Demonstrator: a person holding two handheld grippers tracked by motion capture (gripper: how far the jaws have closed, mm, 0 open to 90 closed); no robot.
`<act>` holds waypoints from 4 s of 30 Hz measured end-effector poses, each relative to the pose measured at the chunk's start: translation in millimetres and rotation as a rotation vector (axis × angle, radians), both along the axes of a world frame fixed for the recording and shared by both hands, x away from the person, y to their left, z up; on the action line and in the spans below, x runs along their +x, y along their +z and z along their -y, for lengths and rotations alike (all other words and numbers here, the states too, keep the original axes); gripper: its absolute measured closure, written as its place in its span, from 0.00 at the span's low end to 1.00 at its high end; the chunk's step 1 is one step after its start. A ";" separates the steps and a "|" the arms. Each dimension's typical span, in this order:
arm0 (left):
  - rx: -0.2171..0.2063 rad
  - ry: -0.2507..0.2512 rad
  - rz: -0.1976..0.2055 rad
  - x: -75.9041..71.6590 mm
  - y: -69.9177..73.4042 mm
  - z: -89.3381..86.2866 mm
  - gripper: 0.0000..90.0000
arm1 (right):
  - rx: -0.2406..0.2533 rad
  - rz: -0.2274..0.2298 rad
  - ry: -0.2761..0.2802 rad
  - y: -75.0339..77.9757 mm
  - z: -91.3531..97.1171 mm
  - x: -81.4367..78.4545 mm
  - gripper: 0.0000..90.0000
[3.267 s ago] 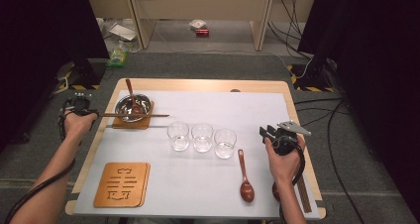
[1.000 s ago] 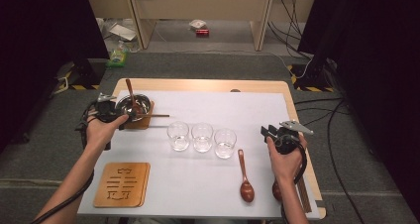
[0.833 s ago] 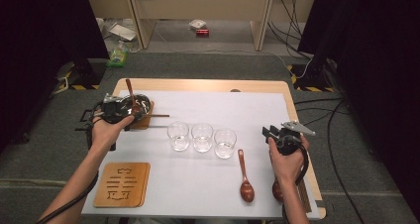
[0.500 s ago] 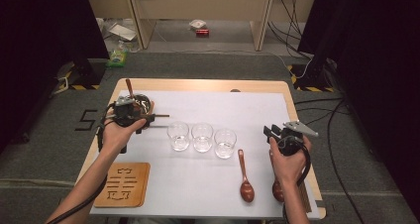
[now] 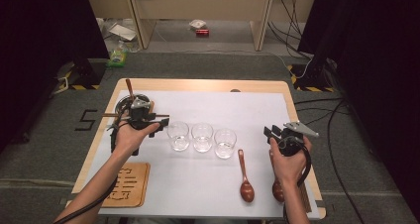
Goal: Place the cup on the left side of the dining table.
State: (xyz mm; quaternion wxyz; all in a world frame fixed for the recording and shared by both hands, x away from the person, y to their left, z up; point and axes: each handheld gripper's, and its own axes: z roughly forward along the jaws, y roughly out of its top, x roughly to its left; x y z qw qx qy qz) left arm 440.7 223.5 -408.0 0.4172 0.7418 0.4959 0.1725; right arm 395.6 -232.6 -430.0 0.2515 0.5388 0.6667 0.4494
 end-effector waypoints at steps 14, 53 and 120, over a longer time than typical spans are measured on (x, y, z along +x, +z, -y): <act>0.023 -0.065 -0.049 4.7 -17.7 21.1 0.57 | 0.000 0.001 -0.003 0.8 0.7 -1.3 0.70; 0.084 -0.079 -0.037 -3.6 -32.0 25.5 0.89 | 0.000 -0.001 -0.006 -0.4 1.7 -3.0 0.70; 0.040 -0.001 0.029 -17.1 0.6 -28.4 0.89 | -0.006 -0.001 -0.003 -1.4 -1.5 -3.0 0.70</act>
